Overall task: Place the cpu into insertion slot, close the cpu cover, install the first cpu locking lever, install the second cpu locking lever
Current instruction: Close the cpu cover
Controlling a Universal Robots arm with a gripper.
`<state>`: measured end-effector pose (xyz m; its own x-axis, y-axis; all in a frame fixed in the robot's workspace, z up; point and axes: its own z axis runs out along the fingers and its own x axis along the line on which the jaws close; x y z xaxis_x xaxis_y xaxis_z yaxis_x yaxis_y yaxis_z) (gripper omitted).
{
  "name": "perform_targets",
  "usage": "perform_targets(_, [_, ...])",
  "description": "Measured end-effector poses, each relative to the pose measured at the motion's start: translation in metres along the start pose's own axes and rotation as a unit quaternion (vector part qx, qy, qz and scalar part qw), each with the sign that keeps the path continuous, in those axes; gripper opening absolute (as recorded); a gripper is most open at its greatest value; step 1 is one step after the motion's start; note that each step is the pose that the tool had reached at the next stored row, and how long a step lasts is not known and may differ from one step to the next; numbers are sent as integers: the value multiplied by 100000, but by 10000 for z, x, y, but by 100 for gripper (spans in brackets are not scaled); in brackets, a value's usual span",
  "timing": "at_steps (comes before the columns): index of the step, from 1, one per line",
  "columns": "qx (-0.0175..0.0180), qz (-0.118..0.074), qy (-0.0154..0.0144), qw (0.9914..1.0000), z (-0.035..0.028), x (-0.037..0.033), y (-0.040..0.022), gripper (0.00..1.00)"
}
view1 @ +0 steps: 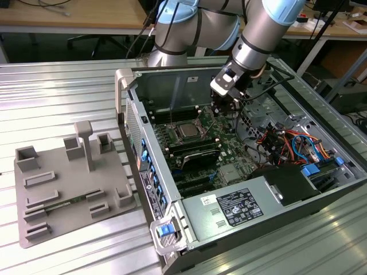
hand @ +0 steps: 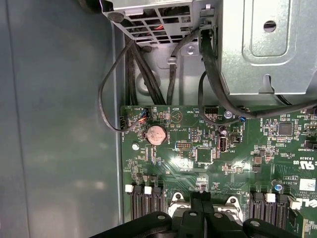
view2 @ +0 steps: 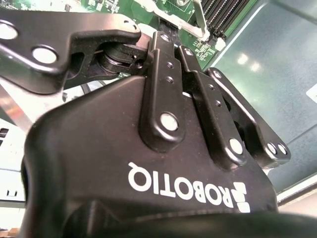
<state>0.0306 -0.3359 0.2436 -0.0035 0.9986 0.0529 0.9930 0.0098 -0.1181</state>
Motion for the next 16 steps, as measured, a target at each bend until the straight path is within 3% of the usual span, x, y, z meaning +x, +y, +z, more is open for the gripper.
perform_targets(16, [-2, -7, 2, 100000, 25, -1, -27, 11])
